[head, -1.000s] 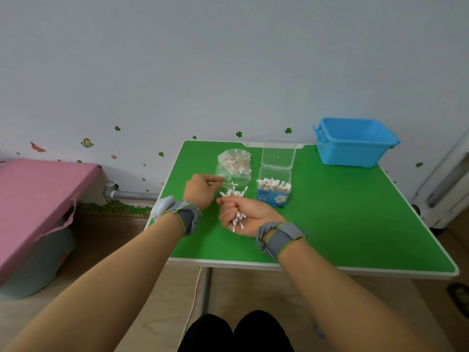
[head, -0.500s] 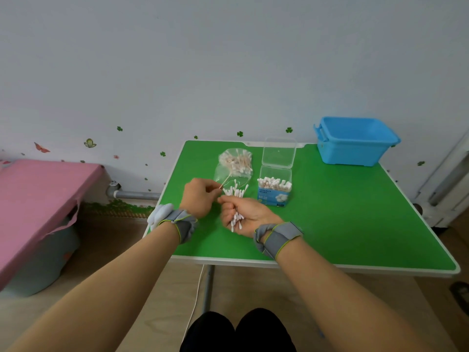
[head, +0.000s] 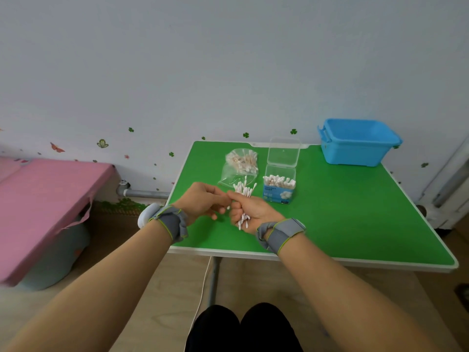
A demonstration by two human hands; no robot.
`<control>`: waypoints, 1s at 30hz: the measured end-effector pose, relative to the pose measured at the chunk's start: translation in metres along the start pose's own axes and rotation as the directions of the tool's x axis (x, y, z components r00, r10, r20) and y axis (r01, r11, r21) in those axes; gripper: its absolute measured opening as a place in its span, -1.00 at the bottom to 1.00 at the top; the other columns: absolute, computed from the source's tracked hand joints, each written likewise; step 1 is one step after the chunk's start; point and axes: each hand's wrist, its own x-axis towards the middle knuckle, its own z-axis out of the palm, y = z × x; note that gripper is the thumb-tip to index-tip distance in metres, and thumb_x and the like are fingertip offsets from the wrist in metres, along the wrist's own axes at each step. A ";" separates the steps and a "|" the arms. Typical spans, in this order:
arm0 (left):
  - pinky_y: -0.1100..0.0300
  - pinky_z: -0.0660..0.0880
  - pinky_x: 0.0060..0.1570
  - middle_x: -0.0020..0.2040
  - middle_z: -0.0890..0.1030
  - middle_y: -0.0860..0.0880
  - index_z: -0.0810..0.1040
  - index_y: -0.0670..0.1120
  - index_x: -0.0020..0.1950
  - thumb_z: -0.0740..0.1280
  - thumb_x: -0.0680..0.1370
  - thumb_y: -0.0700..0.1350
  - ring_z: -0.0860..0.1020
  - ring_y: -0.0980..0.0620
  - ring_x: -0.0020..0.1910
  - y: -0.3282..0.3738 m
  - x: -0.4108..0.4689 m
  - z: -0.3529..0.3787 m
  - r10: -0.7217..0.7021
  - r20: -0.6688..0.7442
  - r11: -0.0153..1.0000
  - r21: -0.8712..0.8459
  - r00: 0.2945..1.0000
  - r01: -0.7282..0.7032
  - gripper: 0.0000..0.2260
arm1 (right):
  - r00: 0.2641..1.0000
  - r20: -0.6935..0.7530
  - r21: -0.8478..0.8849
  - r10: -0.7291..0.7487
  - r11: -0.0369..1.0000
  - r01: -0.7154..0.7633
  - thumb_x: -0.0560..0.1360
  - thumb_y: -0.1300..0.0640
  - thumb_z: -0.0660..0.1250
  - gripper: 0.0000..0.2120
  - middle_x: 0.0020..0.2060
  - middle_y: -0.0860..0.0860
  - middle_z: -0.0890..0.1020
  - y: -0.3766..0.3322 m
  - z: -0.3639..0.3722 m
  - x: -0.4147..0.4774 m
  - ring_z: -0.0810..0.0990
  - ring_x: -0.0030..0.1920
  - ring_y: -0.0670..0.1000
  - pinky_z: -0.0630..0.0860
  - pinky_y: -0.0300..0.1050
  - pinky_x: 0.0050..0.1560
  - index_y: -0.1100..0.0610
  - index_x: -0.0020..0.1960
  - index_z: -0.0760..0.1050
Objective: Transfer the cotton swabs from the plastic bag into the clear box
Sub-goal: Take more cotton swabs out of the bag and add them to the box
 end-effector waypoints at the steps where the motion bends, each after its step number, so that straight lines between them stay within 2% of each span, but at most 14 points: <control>1: 0.27 0.42 -0.51 -0.33 0.58 -0.13 0.57 -0.27 -0.16 0.39 0.47 -0.29 0.51 0.02 -0.42 0.001 0.000 0.001 -0.008 -0.017 1.000 0.005 1.000 0.008 -0.95 | 1.000 -0.008 -0.006 -0.014 1.000 0.014 0.60 0.15 0.21 -0.75 -0.69 -0.08 0.28 0.000 -0.001 0.000 0.22 -0.71 -0.16 0.18 -0.41 -0.66 0.13 -0.25 0.34; 4: 0.25 0.41 -0.44 -0.30 0.56 -0.07 0.52 -0.17 -0.21 0.32 0.50 -0.23 0.51 0.02 -0.37 0.004 0.004 0.006 0.012 -0.172 1.000 -0.012 0.985 -0.014 -0.91 | 0.997 -0.010 -0.103 -0.076 0.992 0.075 0.61 0.15 0.20 -0.76 -0.63 -0.07 0.27 0.000 -0.002 -0.003 0.19 -0.68 -0.16 0.13 -0.39 -0.66 0.17 -0.23 0.39; 6: 0.22 0.40 -0.42 -0.28 0.53 -0.06 0.49 -0.18 -0.15 0.29 0.54 -0.20 0.48 0.02 -0.33 0.008 0.007 0.009 0.045 -0.239 0.998 -0.038 0.970 -0.056 -0.91 | 0.991 -0.006 -0.215 -0.132 0.968 0.128 0.60 0.14 0.23 -0.76 -0.53 -0.02 0.29 0.000 -0.001 -0.005 0.22 -0.65 -0.15 0.14 -0.36 -0.65 0.19 -0.23 0.42; 11: 0.19 0.41 -0.27 -0.26 0.45 -0.07 0.49 -0.18 -0.06 0.18 0.62 -0.02 0.39 0.01 -0.34 0.019 0.011 0.020 0.059 -0.142 0.986 -0.145 0.988 -0.079 -0.75 | 0.958 0.017 -0.328 -0.285 0.904 0.274 0.57 0.12 0.29 -0.83 -0.43 0.04 0.38 -0.005 0.006 -0.004 0.31 -0.57 -0.11 0.20 -0.31 -0.62 0.15 -0.18 0.42; 14: 0.15 0.36 -0.26 -0.15 0.49 -0.18 0.52 -0.26 0.12 0.12 0.64 0.00 0.36 -0.04 -0.29 0.024 0.014 0.027 0.045 -0.164 0.967 -0.240 0.985 -0.084 -0.64 | 0.933 0.033 -0.371 -0.359 0.862 0.344 0.56 0.16 0.29 -0.90 -0.37 0.05 0.47 -0.008 0.010 -0.001 0.32 -0.50 -0.08 0.20 -0.33 -0.60 0.16 -0.11 0.47; 15: 0.15 0.33 -0.30 -0.17 0.50 -0.17 0.53 -0.26 0.10 0.11 0.64 0.01 0.35 -0.02 -0.33 0.025 0.015 0.029 0.039 -0.185 0.958 -0.272 0.982 -0.089 -0.64 | 0.925 0.036 -0.386 -0.379 0.848 0.363 0.56 0.16 0.30 -0.90 -0.36 0.05 0.48 -0.009 0.010 -0.001 0.33 -0.49 -0.07 0.20 -0.33 -0.60 0.16 -0.12 0.47; 19: 0.15 0.20 -0.43 -0.39 0.42 -0.07 0.52 -0.17 -0.19 0.10 0.64 0.06 0.26 0.02 -0.48 0.029 0.018 0.033 0.030 -0.241 0.928 -0.355 0.970 -0.117 -0.60 | 0.870 0.072 -0.467 -0.488 0.754 0.462 0.55 0.12 0.30 -0.73 -0.43 0.08 0.47 -0.011 0.010 0.005 0.32 -0.52 -0.06 0.20 -0.30 -0.57 0.15 -0.31 0.45; 23: 0.17 0.15 -0.45 -0.34 0.46 -0.09 0.54 -0.14 -0.23 0.16 0.58 0.20 0.26 0.03 -0.47 0.031 0.021 0.034 0.009 -0.243 0.914 -0.392 0.970 -0.106 -0.55 | 0.794 0.092 -0.593 -0.601 0.607 0.529 0.57 0.04 0.28 -0.67 -0.46 0.01 0.52 -0.010 0.009 0.011 0.36 -0.53 -0.11 0.29 -0.27 -0.48 0.07 -0.37 0.45; 24: 0.17 0.17 -0.46 -0.31 0.51 -0.10 0.55 -0.14 -0.24 0.19 0.55 0.22 0.31 0.02 -0.46 0.033 0.021 0.035 0.010 -0.246 0.910 -0.399 0.969 -0.111 -0.55 | 0.779 0.095 -0.611 -0.620 0.581 0.537 0.57 0.03 0.28 -0.68 -0.48 -0.01 0.52 -0.010 0.010 0.013 0.37 -0.52 -0.12 0.31 -0.25 -0.45 0.05 -0.35 0.46; 26: 0.15 0.37 -0.43 -0.26 0.62 -0.11 0.57 -0.15 -0.24 0.28 0.50 0.22 0.48 -0.01 -0.42 0.037 0.022 0.036 0.038 -0.284 0.899 -0.409 0.958 -0.157 -0.57 | 0.755 0.098 -0.621 -0.648 0.554 0.555 0.56 0.04 0.30 -0.74 -0.48 -0.01 0.49 -0.009 0.011 0.018 0.38 -0.48 -0.06 0.33 -0.17 -0.38 0.02 -0.31 0.47; 28: 0.10 0.55 -0.20 -0.26 0.66 -0.10 0.57 -0.17 -0.22 0.36 0.46 0.20 0.57 0.00 -0.35 0.042 0.023 0.037 0.079 -0.360 0.898 -0.378 0.930 -0.223 -0.60 | 0.738 0.095 -0.598 -0.668 0.555 0.579 0.55 0.11 0.32 -0.77 -0.49 -0.01 0.43 -0.008 0.012 0.024 0.32 -0.47 -0.05 0.29 -0.15 -0.39 0.02 -0.28 0.44; 30: 0.14 0.56 -0.14 -0.30 0.66 -0.09 0.56 -0.16 -0.20 0.38 0.45 0.18 0.58 0.04 -0.36 0.048 0.025 0.035 0.139 -0.414 0.910 -0.306 0.900 -0.281 -0.62 | 0.721 0.096 -0.583 -0.686 0.549 0.599 0.54 0.17 0.32 -0.74 -0.53 -0.04 0.40 -0.006 0.013 0.029 0.29 -0.51 -0.10 0.25 -0.21 -0.45 0.03 -0.31 0.41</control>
